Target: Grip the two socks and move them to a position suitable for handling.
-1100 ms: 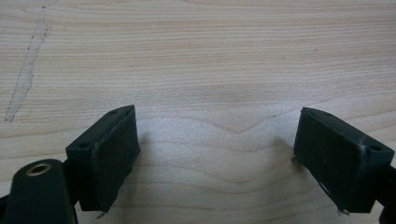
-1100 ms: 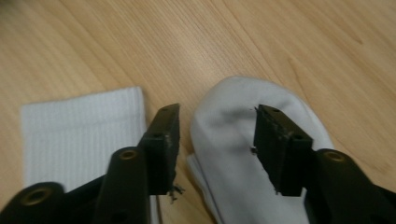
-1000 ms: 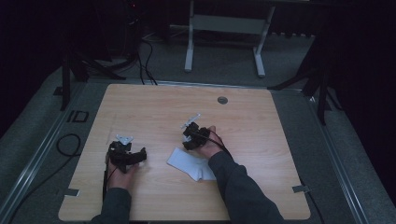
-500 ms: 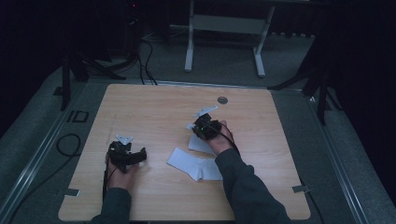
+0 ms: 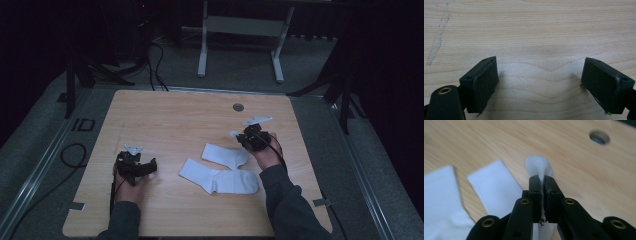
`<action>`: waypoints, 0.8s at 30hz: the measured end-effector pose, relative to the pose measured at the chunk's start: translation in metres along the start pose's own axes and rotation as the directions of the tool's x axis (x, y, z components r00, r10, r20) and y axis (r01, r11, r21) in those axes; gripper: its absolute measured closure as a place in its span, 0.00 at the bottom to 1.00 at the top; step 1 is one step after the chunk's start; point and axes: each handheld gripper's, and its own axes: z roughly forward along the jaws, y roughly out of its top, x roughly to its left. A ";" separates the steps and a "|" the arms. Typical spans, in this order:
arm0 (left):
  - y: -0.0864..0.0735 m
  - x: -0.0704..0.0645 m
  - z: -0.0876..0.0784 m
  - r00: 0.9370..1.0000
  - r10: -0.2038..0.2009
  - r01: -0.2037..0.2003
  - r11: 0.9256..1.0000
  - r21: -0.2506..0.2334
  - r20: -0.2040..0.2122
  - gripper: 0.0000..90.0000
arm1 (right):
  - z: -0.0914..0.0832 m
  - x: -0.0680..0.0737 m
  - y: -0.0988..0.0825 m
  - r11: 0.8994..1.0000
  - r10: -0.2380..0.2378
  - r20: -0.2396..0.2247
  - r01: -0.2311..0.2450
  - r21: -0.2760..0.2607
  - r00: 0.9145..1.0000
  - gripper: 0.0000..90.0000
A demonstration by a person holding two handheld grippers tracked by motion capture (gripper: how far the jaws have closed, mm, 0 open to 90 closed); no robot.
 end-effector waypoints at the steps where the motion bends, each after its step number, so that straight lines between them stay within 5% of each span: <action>1: 0.000 0.000 0.000 1.000 0.000 0.000 1.000 0.000 0.000 0.16 | 0.000 -0.005 -0.006 1.000 0.013 0.005 -0.013 0.006 1.000 0.95; 9: 0.000 0.000 0.000 1.000 0.001 -0.001 1.000 0.001 0.000 0.16 | -0.003 -0.030 -0.047 0.996 0.077 0.063 -0.079 0.032 0.995 0.94; 19: 0.000 0.000 0.000 1.000 0.001 -0.001 1.000 0.001 0.000 0.16 | -0.014 -0.051 -0.070 0.992 0.104 0.109 -0.111 0.066 0.989 0.93; 24: 0.000 0.000 0.000 1.000 0.001 -0.001 1.000 0.001 0.000 0.16 | -0.023 -0.064 -0.077 0.989 0.117 0.148 -0.129 0.078 0.982 0.77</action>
